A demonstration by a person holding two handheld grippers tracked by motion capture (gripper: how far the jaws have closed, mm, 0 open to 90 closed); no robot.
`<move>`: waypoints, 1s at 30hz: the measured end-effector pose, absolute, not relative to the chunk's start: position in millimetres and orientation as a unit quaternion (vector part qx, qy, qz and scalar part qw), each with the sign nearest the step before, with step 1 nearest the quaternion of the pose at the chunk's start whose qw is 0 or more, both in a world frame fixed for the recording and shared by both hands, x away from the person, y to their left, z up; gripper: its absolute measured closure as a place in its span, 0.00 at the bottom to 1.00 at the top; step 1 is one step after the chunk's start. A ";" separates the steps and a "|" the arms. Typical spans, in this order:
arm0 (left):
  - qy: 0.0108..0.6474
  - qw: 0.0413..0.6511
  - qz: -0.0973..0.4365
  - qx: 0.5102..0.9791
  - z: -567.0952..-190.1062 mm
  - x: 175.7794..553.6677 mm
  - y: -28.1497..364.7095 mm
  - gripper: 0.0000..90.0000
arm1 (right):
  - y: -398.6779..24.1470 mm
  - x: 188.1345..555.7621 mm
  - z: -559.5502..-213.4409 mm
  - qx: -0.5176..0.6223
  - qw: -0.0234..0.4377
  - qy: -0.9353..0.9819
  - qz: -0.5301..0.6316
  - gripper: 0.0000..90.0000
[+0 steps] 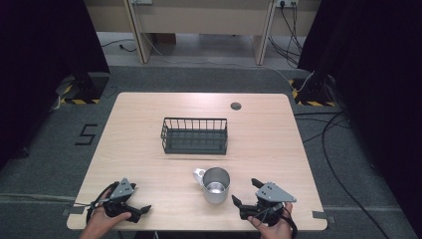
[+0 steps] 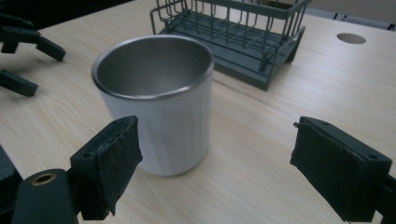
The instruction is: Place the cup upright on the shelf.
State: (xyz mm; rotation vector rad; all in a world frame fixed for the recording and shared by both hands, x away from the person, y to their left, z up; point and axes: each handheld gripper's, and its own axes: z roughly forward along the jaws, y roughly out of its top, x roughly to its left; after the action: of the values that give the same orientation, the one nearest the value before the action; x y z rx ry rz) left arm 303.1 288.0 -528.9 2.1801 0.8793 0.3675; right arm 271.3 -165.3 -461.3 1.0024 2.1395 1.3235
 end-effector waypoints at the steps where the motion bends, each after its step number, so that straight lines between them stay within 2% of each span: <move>1: 0.343 0.372 0.143 0.851 -528.9 303.1 288.0 0.00 | -162.9 269.3 -460.4 0.360 0.216 0.770 0.481 0.17; 9: 0.343 0.372 0.143 0.851 -528.9 303.1 288.0 0.00 | -141.4 265.1 -460.7 0.347 0.220 0.761 0.502 0.17; 25: 0.343 0.372 0.143 0.851 -528.9 303.1 288.0 0.00 | -112.6 281.9 -471.4 0.348 0.225 0.746 0.521 0.16; 30: 0.343 0.372 0.143 0.850 -528.9 303.1 288.0 0.00 | -101.7 287.9 -475.9 0.350 0.232 0.744 0.519 0.09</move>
State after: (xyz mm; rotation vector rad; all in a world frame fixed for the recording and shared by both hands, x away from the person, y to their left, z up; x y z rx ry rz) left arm 303.1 288.0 -528.9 2.1799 0.8794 0.3673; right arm 287.9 -101.7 -475.9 0.9619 2.0457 1.4273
